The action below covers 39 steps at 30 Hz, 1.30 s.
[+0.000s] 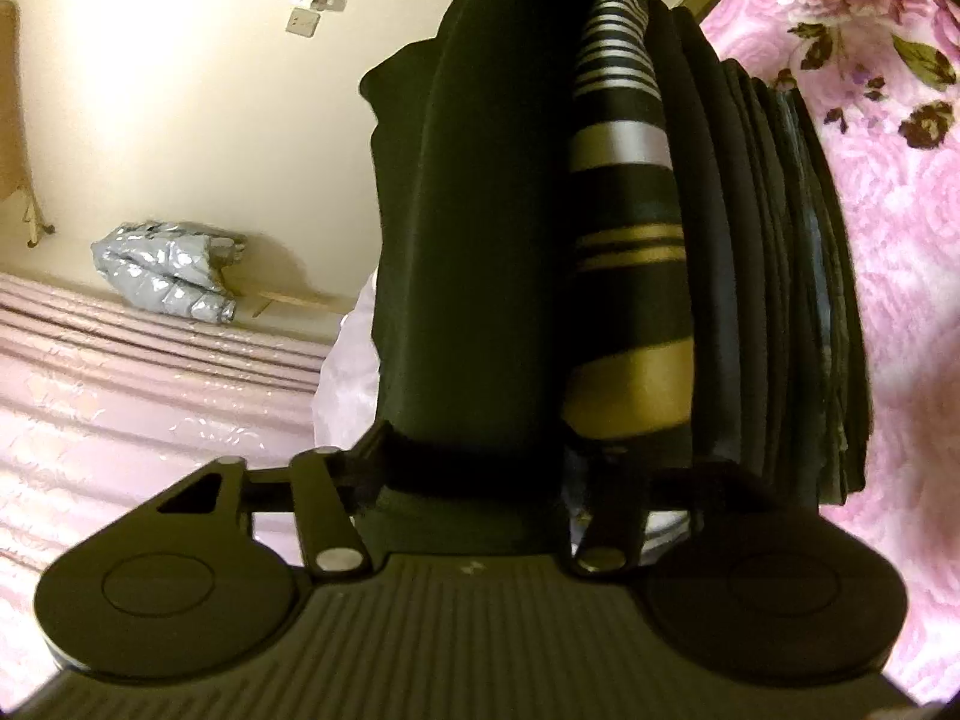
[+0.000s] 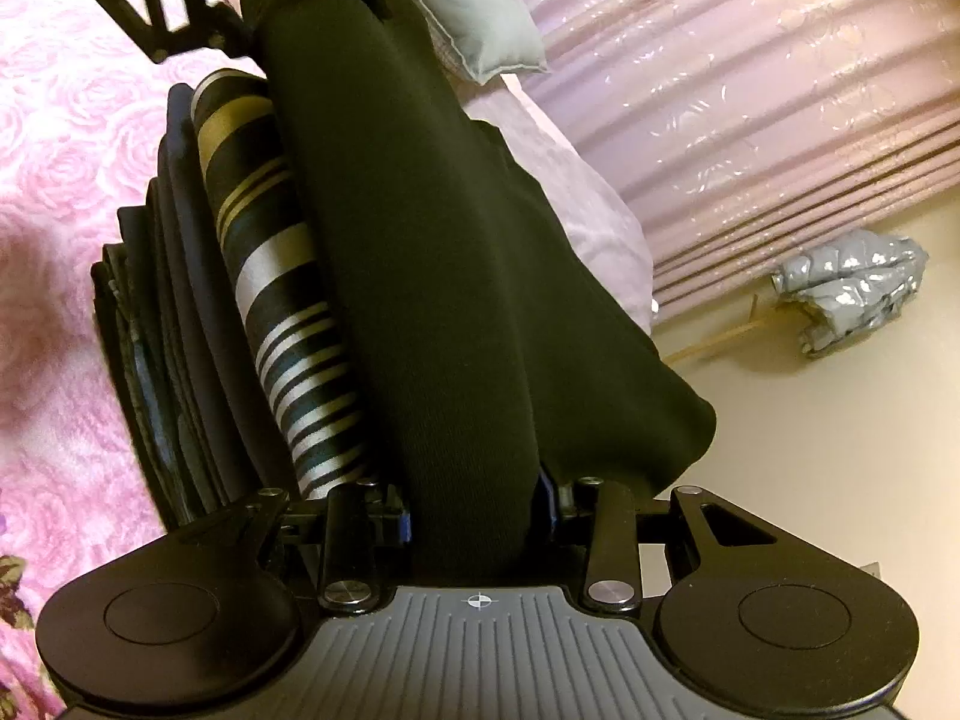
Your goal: Fold clothes
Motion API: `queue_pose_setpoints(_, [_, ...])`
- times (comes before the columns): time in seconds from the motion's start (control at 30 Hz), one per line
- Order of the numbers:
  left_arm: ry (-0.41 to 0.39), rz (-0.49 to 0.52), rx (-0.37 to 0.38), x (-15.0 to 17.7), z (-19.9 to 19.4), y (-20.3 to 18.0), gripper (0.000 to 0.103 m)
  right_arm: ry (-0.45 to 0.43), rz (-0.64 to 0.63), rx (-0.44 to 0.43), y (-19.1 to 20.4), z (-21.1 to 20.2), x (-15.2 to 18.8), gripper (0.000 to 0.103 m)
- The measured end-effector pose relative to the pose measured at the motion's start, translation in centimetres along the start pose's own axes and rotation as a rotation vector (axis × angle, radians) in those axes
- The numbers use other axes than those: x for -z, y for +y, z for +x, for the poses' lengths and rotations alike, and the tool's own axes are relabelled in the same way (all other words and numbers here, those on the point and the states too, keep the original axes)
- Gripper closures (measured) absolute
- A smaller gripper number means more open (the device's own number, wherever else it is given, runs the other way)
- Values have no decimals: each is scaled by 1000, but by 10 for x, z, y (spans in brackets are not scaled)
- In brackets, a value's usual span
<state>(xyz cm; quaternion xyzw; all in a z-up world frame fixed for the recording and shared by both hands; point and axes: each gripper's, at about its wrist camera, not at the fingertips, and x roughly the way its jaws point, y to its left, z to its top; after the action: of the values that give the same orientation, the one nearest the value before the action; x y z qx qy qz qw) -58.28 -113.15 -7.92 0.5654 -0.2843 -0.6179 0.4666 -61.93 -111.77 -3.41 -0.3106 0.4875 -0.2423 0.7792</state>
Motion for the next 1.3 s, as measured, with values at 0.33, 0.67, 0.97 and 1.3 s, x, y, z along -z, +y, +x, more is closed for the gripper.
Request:
queue_pose_setpoints(0.33, [82,-107,77,10,5,-9,74,15,10,-16,-4,-1,3,67])
queue_pose_setpoints(0.67, [121,-199,116,20,-8,-5,63,3,16,-25,10,-8,14,66])
queue_pose_setpoints(0.97, [181,-550,184,48,-57,37,59,-14,24,-25,-1,-5,15,66])
queue_pose_setpoints(1.3, [72,-821,188,4,-55,107,59,-21,31,9,5,-4,15,65])
